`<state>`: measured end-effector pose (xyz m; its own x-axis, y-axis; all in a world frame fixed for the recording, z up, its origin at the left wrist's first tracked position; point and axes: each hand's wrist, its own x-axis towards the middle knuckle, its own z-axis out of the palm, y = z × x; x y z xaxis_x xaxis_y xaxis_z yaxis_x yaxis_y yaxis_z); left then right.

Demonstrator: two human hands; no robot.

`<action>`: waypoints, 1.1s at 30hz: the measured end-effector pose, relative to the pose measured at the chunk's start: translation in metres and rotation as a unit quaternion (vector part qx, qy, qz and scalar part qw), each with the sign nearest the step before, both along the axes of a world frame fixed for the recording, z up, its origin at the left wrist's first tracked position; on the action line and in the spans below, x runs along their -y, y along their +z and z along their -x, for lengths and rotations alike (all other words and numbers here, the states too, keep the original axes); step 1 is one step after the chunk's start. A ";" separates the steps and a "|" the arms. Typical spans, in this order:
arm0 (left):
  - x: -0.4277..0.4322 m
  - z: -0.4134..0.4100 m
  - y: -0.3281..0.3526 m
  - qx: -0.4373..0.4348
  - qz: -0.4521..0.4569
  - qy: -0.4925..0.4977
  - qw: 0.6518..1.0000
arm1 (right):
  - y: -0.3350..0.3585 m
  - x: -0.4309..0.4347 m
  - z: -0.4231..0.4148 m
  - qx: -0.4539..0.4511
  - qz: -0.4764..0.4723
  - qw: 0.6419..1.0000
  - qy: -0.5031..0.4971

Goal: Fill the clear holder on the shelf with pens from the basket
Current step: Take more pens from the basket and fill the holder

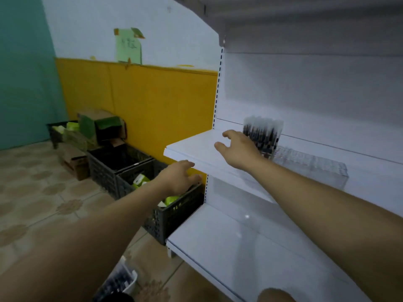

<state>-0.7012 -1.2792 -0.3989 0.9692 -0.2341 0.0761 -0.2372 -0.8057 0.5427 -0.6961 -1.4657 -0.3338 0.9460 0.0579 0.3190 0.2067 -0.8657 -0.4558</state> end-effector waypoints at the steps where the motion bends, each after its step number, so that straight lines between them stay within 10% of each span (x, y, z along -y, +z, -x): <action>1: -0.010 0.009 -0.002 -0.004 -0.003 0.008 1.000 | -0.006 -0.012 0.005 -0.015 0.001 1.000 0.015; 19: -0.138 0.115 -0.102 -0.144 -0.027 0.241 0.959 | -0.138 -0.187 0.013 -0.188 0.067 0.951 0.237; 33: -0.266 0.071 -0.309 -0.327 -0.005 0.327 0.886 | -0.371 -0.312 -0.064 -0.369 0.145 0.873 0.284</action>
<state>-0.7723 -1.0130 -0.7076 0.7331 0.3974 -0.5520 0.6465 -0.6593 0.3840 -0.6325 -1.1538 -0.7048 0.6797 0.5612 -0.4723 0.3825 -0.8206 -0.4246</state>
